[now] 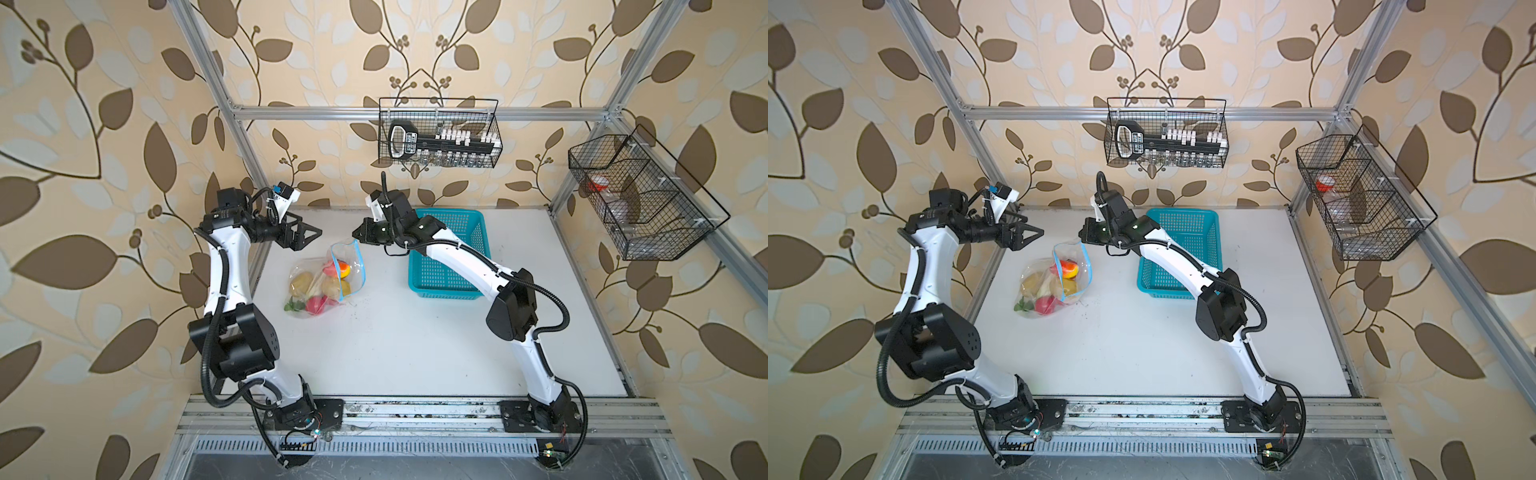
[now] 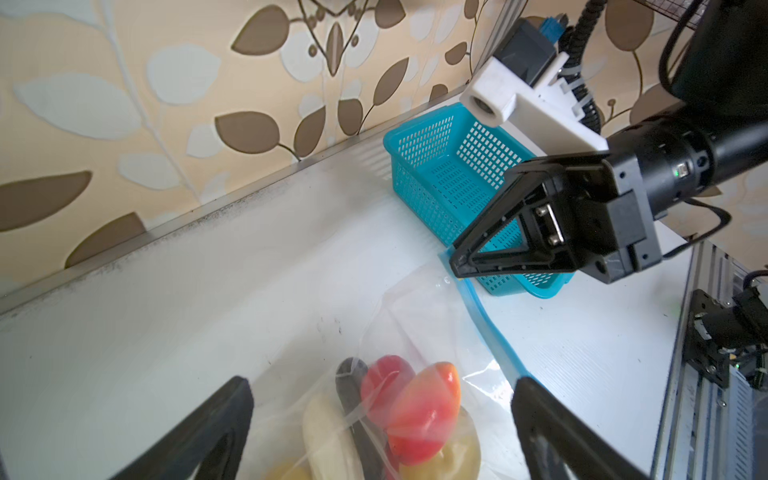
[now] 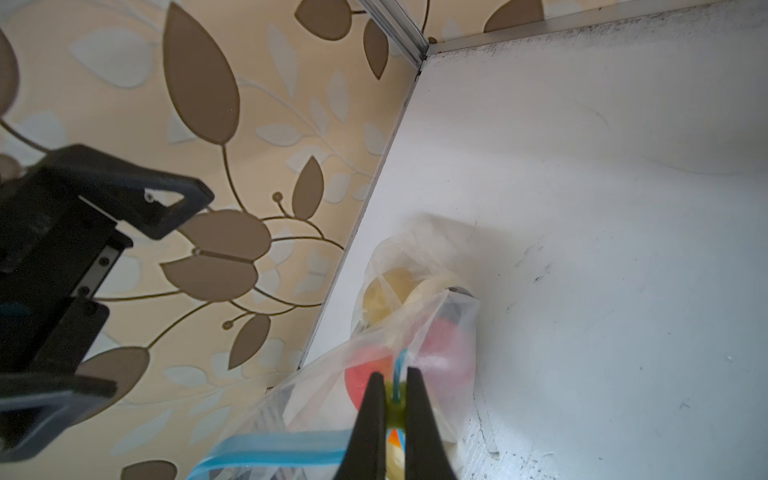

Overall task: Place the food in the zip-top bag and seal the zipper
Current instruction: 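Release the bag edge with the left gripper and raise it toward the zipper, then pinch the zipper with the left gripper beside the right gripper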

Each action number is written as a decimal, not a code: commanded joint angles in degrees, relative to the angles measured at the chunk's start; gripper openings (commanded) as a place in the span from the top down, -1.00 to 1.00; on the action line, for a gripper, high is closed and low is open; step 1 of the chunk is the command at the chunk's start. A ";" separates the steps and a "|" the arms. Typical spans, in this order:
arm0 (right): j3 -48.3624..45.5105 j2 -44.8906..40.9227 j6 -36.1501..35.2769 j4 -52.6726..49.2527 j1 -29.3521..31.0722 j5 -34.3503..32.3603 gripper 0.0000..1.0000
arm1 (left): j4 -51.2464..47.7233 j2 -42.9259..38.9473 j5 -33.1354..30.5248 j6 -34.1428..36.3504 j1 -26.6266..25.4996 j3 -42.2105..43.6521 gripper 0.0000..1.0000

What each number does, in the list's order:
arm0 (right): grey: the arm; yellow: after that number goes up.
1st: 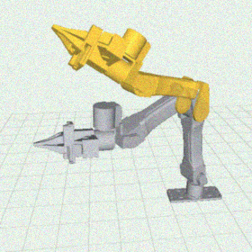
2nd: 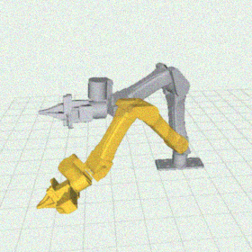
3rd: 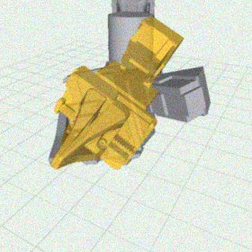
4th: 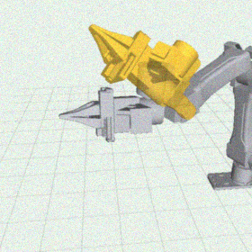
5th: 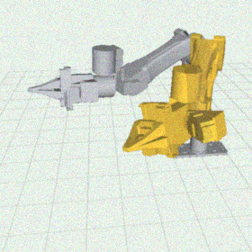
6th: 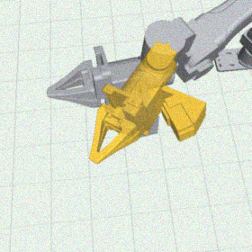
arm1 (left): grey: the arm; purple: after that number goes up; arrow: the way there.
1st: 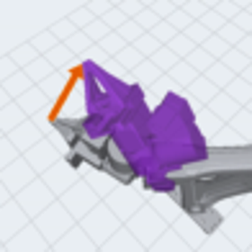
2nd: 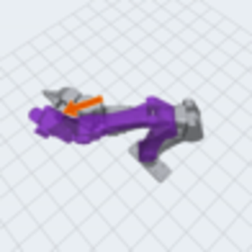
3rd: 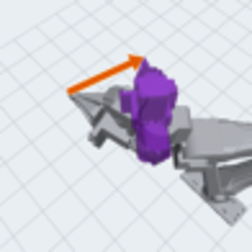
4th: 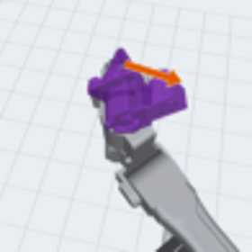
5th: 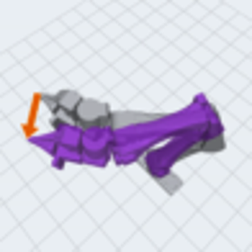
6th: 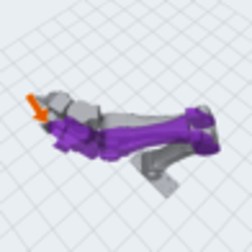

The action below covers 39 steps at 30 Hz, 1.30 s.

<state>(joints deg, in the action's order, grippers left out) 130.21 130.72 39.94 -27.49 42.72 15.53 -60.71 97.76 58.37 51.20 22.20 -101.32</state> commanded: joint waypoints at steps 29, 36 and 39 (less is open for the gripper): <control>3.35 1.21 -10.42 1.65 0.15 5.80 1.00 | -33.70 25.01 10.19 40.89 -9.39 -28.36 -0.20; 3.38 0.74 -10.53 2.76 0.08 5.92 1.00 | -40.30 24.67 8.25 47.71 -10.95 -26.60 -0.07; 3.92 0.94 -10.66 3.40 0.02 6.49 1.00 | -40.29 23.72 7.41 48.56 -11.42 -23.99 -0.02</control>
<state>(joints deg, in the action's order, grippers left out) 131.37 131.04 30.55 -25.93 42.63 20.43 -86.83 123.13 65.34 95.64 11.25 -126.85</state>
